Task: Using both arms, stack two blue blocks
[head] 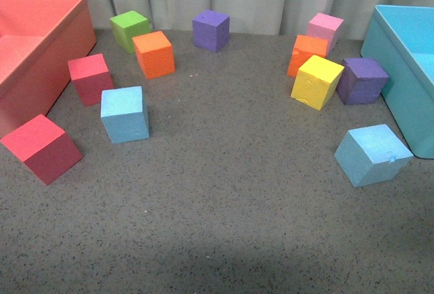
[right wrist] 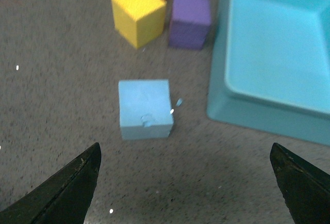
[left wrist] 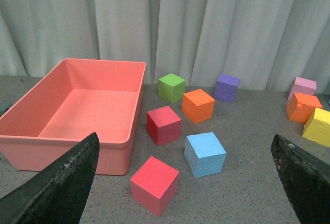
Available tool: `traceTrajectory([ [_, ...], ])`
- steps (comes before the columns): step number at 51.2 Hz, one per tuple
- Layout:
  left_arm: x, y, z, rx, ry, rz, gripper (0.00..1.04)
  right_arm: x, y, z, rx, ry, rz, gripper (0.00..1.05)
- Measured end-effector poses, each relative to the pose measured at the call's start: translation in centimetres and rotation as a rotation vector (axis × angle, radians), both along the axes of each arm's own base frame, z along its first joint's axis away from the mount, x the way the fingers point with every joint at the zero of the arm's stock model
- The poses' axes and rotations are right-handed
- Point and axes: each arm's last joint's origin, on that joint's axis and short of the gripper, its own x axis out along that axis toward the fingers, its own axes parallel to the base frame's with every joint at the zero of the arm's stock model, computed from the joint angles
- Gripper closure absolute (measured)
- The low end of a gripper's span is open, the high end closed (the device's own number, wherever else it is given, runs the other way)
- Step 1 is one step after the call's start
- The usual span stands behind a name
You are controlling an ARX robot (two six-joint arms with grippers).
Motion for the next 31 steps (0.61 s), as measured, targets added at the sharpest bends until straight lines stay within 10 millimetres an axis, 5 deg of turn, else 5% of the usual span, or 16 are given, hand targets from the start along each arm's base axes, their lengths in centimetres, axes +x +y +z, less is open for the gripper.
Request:
traceTrajectory([
  [18, 0.0, 0.0, 0.0, 0.0, 0.0, 0.0, 0.07, 6.9, 1.2, -3.6, 0.021, 0.296, 0.063, 0.09],
  [31, 0.0, 0.0, 0.0, 0.0, 0.0, 0.0, 0.07, 10.2, 2.6, -6.4, -0.007, 0.407, 0.074, 0.09],
])
